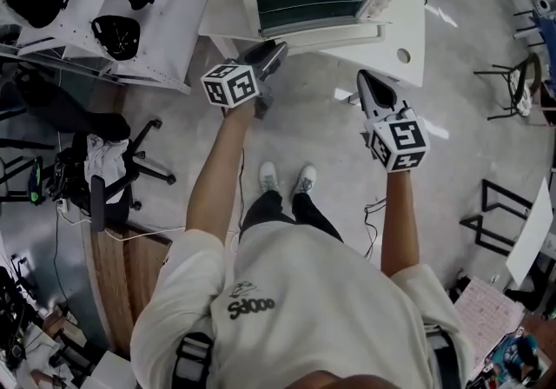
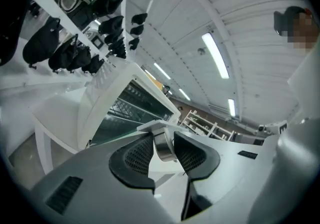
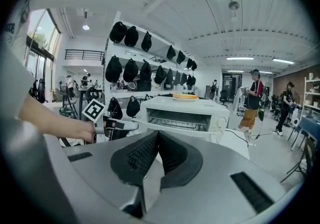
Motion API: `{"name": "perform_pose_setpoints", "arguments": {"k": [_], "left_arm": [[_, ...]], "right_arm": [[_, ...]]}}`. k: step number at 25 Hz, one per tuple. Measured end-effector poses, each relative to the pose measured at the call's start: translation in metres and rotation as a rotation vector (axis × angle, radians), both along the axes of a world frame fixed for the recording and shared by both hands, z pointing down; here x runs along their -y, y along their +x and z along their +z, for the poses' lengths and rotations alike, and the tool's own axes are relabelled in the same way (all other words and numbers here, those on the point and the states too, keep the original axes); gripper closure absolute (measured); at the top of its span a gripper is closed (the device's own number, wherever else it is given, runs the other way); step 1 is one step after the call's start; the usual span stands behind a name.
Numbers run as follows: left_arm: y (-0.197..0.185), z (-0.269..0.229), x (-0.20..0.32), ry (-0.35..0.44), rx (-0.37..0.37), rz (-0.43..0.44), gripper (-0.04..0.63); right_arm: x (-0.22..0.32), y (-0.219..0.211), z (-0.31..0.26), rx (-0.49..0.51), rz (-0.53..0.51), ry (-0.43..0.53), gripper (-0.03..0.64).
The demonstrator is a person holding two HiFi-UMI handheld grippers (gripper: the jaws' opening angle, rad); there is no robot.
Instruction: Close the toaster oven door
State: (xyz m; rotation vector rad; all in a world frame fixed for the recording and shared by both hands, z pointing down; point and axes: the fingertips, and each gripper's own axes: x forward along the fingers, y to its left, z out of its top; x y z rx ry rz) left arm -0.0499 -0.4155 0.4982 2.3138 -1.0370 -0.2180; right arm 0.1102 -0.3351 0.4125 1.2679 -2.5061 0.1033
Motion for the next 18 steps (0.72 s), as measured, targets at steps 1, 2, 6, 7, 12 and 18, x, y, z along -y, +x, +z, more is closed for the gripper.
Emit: {"name": "perform_pose_setpoints", "arguments": {"k": [1,2,6,7,12,18], "left_arm": [[-0.003,-0.005,0.007,-0.015,-0.038,-0.01,0.457],[-0.006,-0.01,0.014,-0.028,-0.076,-0.021,0.457],[-0.018,-0.027,0.042,-0.078,-0.197,-0.055,0.453],[-0.02,-0.029,0.048,-0.091,-0.232,-0.059,0.453],[-0.034,-0.034,0.076,-0.132,-0.377,-0.068,0.449],[-0.041,-0.04,0.095,-0.173,-0.519,-0.071,0.446]], "right_arm": [[0.004,-0.002,-0.002,-0.002,0.001,0.003,0.607],[0.008,-0.004,-0.005,-0.004,0.002,0.006,0.607],[0.026,-0.014,-0.016,-0.009,0.002,0.022,0.607],[0.03,-0.017,-0.017,-0.01,0.002,0.025,0.607],[0.05,-0.036,-0.018,-0.014,0.006,0.023,0.607],[0.062,-0.044,-0.013,-0.026,0.02,0.008,0.607]]}}
